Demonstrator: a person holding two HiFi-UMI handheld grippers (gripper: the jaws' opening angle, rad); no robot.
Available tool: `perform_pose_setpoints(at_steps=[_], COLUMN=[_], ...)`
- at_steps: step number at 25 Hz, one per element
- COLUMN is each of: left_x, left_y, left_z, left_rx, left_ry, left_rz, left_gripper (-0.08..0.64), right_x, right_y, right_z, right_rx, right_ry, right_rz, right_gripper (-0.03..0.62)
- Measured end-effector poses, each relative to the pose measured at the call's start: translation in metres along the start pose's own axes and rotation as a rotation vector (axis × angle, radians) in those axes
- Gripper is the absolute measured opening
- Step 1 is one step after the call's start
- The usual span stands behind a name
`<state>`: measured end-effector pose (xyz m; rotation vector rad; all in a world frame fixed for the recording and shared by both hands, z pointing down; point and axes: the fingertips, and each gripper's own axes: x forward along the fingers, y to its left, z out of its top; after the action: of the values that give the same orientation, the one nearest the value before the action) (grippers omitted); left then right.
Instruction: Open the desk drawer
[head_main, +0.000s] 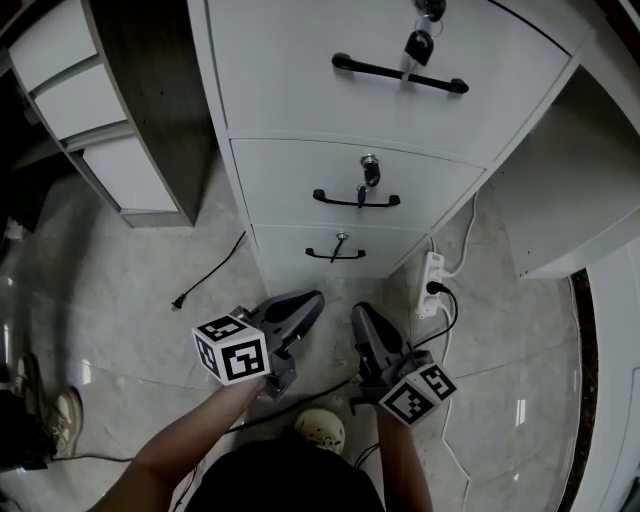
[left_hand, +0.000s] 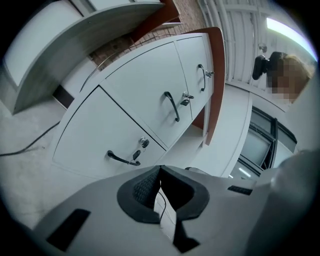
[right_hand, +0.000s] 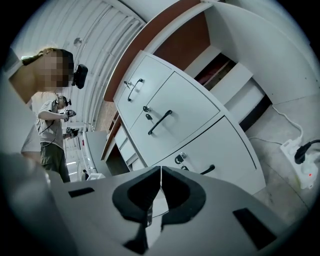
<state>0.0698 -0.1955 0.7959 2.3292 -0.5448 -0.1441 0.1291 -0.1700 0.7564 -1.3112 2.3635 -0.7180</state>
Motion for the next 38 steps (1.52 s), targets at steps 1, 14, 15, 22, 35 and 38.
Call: perform_pose_setpoints(at_steps=[1, 14, 15, 22, 35, 38], left_x=[0.001, 0.011, 0.013, 0.028, 0.053, 0.054], left_y=[0.005, 0.06, 0.061, 0.08, 0.104, 0.106], left_z=[-0.001, 0.003, 0.003, 0.008, 0.014, 0.014], left_rx=[-0.03, -0.441, -0.461, -0.619, -0.707, -0.724], left_ry=[-0.008, -0.175, -0.185, -0.278, -0.29, -0.285], left_rz=[0.002, 0.012, 0.002, -0.002, -0.015, -0.022], left_gripper=[0.01, 0.011, 0.011, 0.151, 0.163, 0.163], right_x=[0.002, 0.025, 0.027, 0.04, 0.077, 0.081], right_y=[-0.002, -0.044, -0.047, -0.08, -0.125, -0.128], right_z=[-0.004, -0.023, -0.022, -0.022, -0.035, -0.036], right_rx=[0.01, 0.366, 0.369, 0.487, 0.647, 0.668], right_ry=[0.005, -0.082, -0.084, -0.104, -0.103, -0.106], right_rz=[0.002, -0.015, -0.019, -0.046, -0.135, -0.143], right_gripper=[0.018, 0.02, 0.021, 0.159, 0.163, 0.163])
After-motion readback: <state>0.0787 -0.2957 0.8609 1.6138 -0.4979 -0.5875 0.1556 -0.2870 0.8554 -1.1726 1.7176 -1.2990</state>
